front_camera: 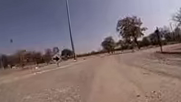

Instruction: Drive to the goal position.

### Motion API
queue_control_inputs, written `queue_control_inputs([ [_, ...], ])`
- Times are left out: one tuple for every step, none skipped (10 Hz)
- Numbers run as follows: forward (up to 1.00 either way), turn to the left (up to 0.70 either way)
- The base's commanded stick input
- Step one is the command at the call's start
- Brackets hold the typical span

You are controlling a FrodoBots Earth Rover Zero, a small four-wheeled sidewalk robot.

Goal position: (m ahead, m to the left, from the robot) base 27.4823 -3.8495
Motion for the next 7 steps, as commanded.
queue_control_inputs([
  [1.0,0.0],
  [1.0,0.0],
  [1.0,0.0],
  [1.0,0.0],
  [1.0,0.0],
  [1.0,0.0],
  [1.0,0.0],
])
